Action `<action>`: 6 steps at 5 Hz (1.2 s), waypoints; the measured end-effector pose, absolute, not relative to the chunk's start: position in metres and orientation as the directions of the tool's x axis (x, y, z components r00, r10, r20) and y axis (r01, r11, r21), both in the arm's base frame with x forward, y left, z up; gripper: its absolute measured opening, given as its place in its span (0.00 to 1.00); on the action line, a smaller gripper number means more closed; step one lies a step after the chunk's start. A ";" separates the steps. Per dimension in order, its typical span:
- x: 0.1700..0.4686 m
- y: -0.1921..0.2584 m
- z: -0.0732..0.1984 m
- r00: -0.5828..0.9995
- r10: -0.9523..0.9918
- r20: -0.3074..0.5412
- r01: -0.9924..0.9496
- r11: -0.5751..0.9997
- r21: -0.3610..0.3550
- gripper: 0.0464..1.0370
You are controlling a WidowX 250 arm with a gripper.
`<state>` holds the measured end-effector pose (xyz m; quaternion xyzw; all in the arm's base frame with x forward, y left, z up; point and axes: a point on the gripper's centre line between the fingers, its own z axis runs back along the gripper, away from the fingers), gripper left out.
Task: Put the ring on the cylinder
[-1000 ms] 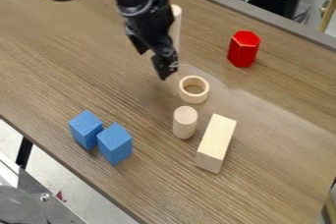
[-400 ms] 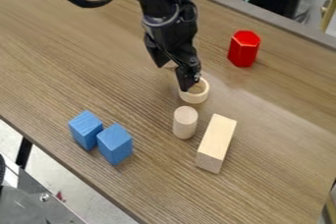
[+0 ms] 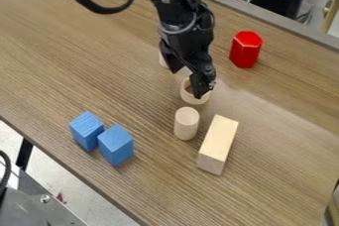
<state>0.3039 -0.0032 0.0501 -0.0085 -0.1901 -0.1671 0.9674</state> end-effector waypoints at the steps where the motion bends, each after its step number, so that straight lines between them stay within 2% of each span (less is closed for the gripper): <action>1: 0.307 -0.009 0.046 0.859 -0.351 0.373 0.351 0.934 0.069 0.96; 3: 0.313 -0.007 0.025 0.855 -0.381 0.353 0.364 0.924 0.115 0.96; 4: 0.317 -0.007 0.021 0.854 -0.379 0.357 0.362 0.925 0.117 0.91; 5: 0.317 -0.006 0.020 0.865 -0.340 0.369 0.330 0.939 0.091 0.71; 6: 0.315 -0.009 0.025 0.862 -0.335 0.380 0.335 0.940 0.068 0.71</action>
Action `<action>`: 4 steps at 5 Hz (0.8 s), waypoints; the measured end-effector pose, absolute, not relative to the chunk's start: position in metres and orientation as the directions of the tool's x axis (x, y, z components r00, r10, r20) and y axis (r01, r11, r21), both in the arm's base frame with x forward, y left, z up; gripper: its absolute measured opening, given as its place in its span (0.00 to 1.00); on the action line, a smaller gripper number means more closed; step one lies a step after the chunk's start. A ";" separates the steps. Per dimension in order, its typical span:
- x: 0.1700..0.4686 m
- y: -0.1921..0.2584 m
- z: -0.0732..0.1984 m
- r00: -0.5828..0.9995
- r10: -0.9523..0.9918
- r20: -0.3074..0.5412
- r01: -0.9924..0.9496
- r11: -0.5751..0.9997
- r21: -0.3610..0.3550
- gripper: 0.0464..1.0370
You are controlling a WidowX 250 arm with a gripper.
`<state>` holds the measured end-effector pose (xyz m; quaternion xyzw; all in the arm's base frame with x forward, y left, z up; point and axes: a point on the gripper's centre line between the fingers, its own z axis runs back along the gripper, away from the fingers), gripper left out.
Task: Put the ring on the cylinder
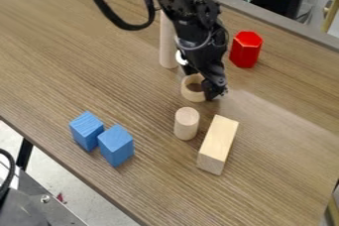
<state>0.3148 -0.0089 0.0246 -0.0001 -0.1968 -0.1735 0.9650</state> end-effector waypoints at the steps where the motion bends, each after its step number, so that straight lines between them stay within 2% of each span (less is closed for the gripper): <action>1: 0.311 -0.015 0.040 0.857 -0.339 0.388 0.353 0.935 0.037 0.71; 2: 0.311 -0.020 0.075 0.833 -0.329 0.445 0.356 0.934 0.024 0.71; 3: 0.315 -0.022 0.106 0.800 -0.338 0.496 0.367 0.929 0.041 0.71; 4: 0.321 -0.019 0.125 0.790 -0.366 0.492 0.370 0.924 0.094 0.71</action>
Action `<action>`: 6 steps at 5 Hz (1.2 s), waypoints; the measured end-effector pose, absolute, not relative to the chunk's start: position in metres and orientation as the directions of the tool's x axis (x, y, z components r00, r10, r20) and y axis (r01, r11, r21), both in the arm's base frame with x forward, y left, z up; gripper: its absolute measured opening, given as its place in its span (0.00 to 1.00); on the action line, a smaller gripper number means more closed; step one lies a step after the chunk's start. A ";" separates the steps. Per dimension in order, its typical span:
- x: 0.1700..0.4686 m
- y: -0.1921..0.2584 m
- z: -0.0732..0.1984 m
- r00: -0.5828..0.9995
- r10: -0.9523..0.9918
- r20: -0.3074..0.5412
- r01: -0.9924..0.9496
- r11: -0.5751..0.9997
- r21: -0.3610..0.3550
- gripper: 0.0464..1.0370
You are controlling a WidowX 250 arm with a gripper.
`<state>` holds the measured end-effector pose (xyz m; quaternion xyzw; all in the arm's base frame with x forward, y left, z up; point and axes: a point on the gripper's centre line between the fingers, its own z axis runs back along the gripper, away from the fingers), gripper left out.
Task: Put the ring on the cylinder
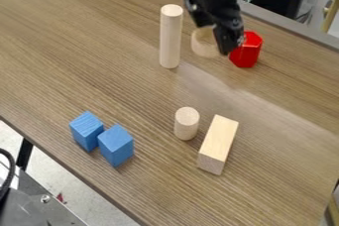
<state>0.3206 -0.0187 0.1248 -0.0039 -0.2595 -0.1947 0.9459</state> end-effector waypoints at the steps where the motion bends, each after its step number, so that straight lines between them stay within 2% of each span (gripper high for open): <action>1: 0.331 -0.007 0.144 0.792 -0.353 0.498 0.330 0.934 0.137 0.71; 2: 0.345 0.009 0.163 0.792 -0.313 0.525 0.272 0.950 0.156 0.71; 3: 0.354 0.029 0.168 0.804 -0.269 0.530 0.206 0.963 0.176 0.71; 6: 0.358 0.061 0.135 0.855 -0.214 0.472 0.149 0.974 0.172 0.71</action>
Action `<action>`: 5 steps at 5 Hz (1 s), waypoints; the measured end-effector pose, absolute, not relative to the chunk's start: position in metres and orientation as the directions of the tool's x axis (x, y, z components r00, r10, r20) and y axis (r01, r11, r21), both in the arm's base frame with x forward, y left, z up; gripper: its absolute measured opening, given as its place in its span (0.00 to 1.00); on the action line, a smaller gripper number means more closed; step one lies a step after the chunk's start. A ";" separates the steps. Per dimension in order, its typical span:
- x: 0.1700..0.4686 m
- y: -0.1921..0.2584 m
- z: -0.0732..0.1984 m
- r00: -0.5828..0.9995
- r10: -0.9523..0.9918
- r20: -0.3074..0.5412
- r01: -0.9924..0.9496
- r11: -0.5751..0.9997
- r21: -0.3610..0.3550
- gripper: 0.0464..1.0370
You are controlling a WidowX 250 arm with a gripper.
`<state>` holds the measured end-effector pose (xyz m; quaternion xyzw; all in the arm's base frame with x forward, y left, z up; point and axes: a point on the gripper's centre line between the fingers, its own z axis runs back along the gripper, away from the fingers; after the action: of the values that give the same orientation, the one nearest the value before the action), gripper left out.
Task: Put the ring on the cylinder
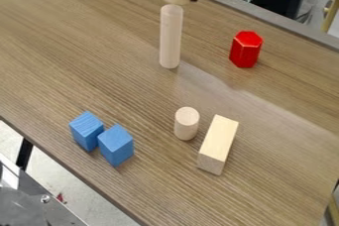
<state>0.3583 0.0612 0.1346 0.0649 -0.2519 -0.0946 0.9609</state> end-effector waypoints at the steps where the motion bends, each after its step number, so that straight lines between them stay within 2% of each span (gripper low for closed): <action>1: 0.355 0.062 0.129 0.861 -0.212 0.463 0.152 0.975 0.163 0.71; 4: 0.348 0.063 0.116 0.868 -0.223 0.443 0.162 0.971 0.174 0.71; 5: 0.348 0.063 0.113 0.861 -0.228 0.455 0.159 0.970 0.185 0.77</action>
<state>0.3481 0.0634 0.1134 0.0706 -0.2441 -0.1004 0.9619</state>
